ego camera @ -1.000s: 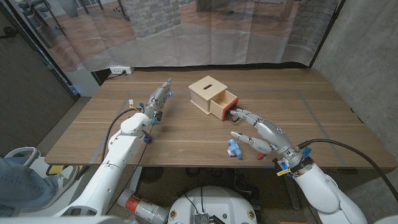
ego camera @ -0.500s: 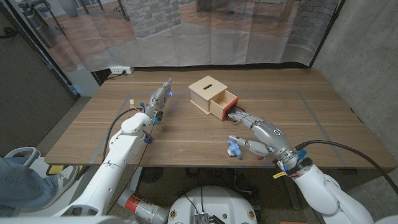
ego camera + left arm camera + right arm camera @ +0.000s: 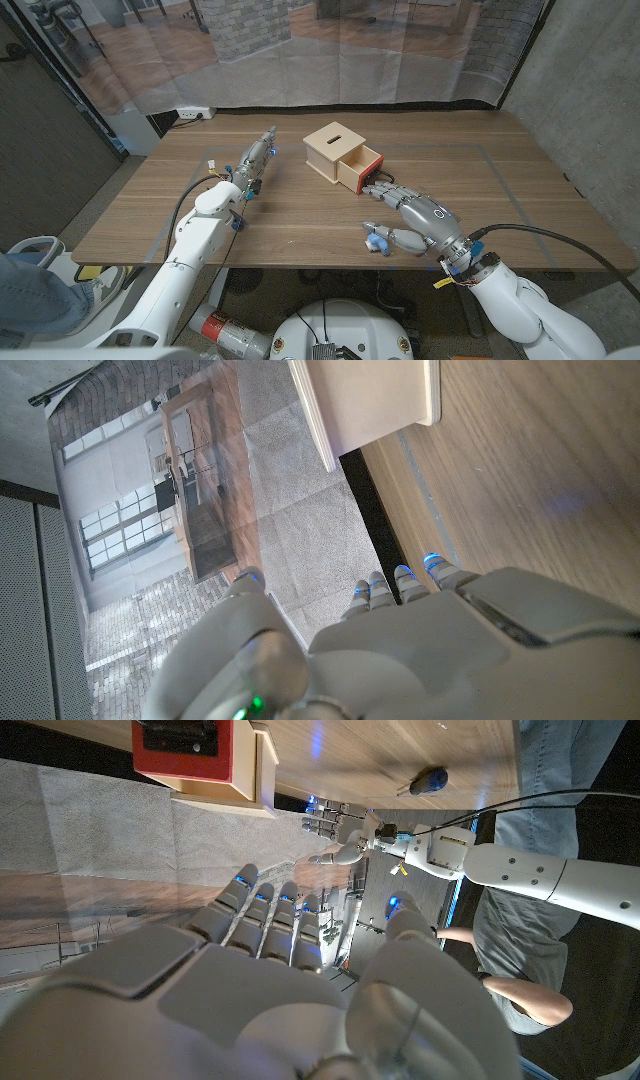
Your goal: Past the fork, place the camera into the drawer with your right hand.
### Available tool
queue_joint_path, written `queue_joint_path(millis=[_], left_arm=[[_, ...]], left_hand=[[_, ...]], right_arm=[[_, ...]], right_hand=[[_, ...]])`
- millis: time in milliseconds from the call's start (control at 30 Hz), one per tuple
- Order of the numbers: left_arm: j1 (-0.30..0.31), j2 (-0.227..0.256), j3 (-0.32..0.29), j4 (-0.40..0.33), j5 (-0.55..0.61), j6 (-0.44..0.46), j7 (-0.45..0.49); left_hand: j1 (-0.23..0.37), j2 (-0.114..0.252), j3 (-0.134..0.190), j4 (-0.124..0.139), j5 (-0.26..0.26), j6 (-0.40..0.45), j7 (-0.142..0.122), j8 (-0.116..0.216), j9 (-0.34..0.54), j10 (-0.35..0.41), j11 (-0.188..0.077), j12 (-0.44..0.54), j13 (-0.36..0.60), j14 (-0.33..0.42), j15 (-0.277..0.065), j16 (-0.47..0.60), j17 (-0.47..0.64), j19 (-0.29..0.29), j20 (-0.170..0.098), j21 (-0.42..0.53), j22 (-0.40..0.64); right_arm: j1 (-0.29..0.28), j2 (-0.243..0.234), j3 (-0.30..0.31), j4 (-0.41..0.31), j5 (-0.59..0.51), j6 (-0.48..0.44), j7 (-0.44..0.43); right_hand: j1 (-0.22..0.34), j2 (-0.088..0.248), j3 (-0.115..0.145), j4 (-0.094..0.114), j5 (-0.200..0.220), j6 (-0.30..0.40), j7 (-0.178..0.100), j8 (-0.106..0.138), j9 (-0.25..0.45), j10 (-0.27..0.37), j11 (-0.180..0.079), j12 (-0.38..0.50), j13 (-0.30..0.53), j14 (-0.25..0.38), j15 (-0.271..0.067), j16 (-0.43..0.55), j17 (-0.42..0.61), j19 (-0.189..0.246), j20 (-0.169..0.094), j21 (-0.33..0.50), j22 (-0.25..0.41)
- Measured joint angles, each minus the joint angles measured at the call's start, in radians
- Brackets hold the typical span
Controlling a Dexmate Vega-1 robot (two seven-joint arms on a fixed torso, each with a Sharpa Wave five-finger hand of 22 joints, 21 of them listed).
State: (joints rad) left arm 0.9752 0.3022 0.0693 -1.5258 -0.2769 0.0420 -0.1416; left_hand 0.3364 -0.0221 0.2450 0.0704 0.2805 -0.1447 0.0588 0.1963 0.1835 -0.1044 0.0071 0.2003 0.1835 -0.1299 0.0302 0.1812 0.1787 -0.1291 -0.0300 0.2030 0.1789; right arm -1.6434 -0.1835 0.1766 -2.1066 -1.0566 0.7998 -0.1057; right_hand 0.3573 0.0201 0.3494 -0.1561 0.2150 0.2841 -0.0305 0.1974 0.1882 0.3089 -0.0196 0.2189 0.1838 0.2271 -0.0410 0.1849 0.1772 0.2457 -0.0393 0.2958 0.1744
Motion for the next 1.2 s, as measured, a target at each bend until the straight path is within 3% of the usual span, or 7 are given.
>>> queue_joint_path(millis=[567, 733, 800, 900, 1033, 1200], left_arm=[[-0.002, -0.001, -0.004, 0.012, -0.002, -0.002, -0.002], [-0.001, 0.000, -0.005, 0.011, -0.001, -0.002, -0.002], [0.000, 0.000, -0.006, 0.008, -0.001, -0.001, -0.002], [0.003, 0.001, -0.007, 0.004, 0.000, 0.001, -0.001], [0.008, 0.002, -0.009, -0.001, 0.000, 0.006, 0.002], [0.013, 0.003, -0.012, -0.005, 0.000, 0.010, 0.004]], left_hand=[[0.005, 0.005, -0.003, 0.003, 0.000, 0.000, 0.000, 0.000, 0.000, 0.000, 0.000, 0.000, 0.000, 0.000, 0.000, 0.000, 0.000, 0.000, 0.000, 0.000, 0.000], [0.005, 0.005, -0.006, 0.000, 0.000, 0.000, 0.000, 0.000, 0.000, 0.000, 0.000, 0.000, 0.000, 0.000, 0.000, 0.000, 0.000, 0.000, 0.000, 0.000, 0.000], [0.005, 0.005, -0.007, -0.002, 0.000, 0.000, 0.000, -0.004, 0.000, 0.000, 0.000, 0.000, 0.000, 0.000, 0.000, 0.000, 0.000, 0.000, 0.000, 0.000, 0.000], [0.005, 0.005, -0.007, -0.002, 0.000, 0.000, 0.000, -0.004, 0.000, 0.000, 0.000, 0.000, 0.000, 0.000, 0.000, 0.000, 0.000, 0.000, 0.000, 0.000, 0.000], [0.005, 0.005, -0.007, -0.002, 0.000, 0.000, 0.000, -0.004, 0.000, 0.000, 0.000, 0.000, 0.000, 0.000, 0.000, 0.000, 0.000, 0.000, 0.000, 0.000, 0.000], [0.005, 0.005, -0.007, -0.002, 0.000, -0.004, 0.004, -0.004, 0.000, 0.000, 0.000, 0.000, 0.000, 0.000, 0.000, 0.000, 0.000, -0.005, 0.005, 0.000, 0.000]], right_arm=[[-0.029, -0.092, -0.059, -0.032, -0.028, -0.124, -0.034], [-0.039, -0.119, -0.076, -0.043, -0.034, -0.153, -0.037], [-0.039, -0.119, -0.076, -0.043, -0.036, -0.167, -0.037], [-0.047, -0.138, -0.084, -0.053, -0.038, -0.181, -0.037], [-0.055, -0.154, -0.090, -0.062, -0.039, -0.201, -0.034], [-0.063, -0.170, -0.096, -0.076, -0.041, -0.221, -0.024]], right_hand=[[0.037, 0.003, 0.012, -0.012, 0.000, 0.004, -0.004, 0.000, 0.000, 0.000, 0.000, 0.000, 0.000, 0.009, 0.002, 0.000, 0.000, 0.009, 0.002, -0.008, 0.000], [0.056, -0.006, 0.016, -0.016, 0.000, 0.003, -0.004, 0.000, 0.000, 0.000, 0.000, 0.000, 0.000, 0.013, -0.002, 0.000, 0.000, 0.020, -0.002, -0.008, 0.000], [0.065, -0.015, 0.021, -0.021, 0.000, -0.004, -0.016, 0.000, 0.000, 0.000, 0.000, -0.005, 0.000, 0.013, -0.002, 0.000, 0.000, 0.021, -0.001, -0.012, 0.000], [0.099, -0.033, 0.026, -0.026, 0.000, -0.008, -0.036, 0.000, 0.000, -0.008, -0.007, -0.006, 0.000, 0.013, -0.002, 0.000, 0.000, 0.044, 0.023, -0.012, -0.002], [0.143, -0.059, 0.034, -0.026, 0.008, -0.006, -0.059, 0.000, 0.000, -0.011, -0.022, -0.006, 0.000, 0.013, -0.002, 0.000, 0.000, 0.084, 0.077, -0.012, -0.002], [0.167, -0.072, 0.034, -0.026, 0.015, -0.017, -0.070, 0.000, 0.000, -0.022, -0.033, -0.006, 0.000, 0.012, -0.001, 0.000, 0.000, 0.114, 0.115, -0.012, -0.002]])
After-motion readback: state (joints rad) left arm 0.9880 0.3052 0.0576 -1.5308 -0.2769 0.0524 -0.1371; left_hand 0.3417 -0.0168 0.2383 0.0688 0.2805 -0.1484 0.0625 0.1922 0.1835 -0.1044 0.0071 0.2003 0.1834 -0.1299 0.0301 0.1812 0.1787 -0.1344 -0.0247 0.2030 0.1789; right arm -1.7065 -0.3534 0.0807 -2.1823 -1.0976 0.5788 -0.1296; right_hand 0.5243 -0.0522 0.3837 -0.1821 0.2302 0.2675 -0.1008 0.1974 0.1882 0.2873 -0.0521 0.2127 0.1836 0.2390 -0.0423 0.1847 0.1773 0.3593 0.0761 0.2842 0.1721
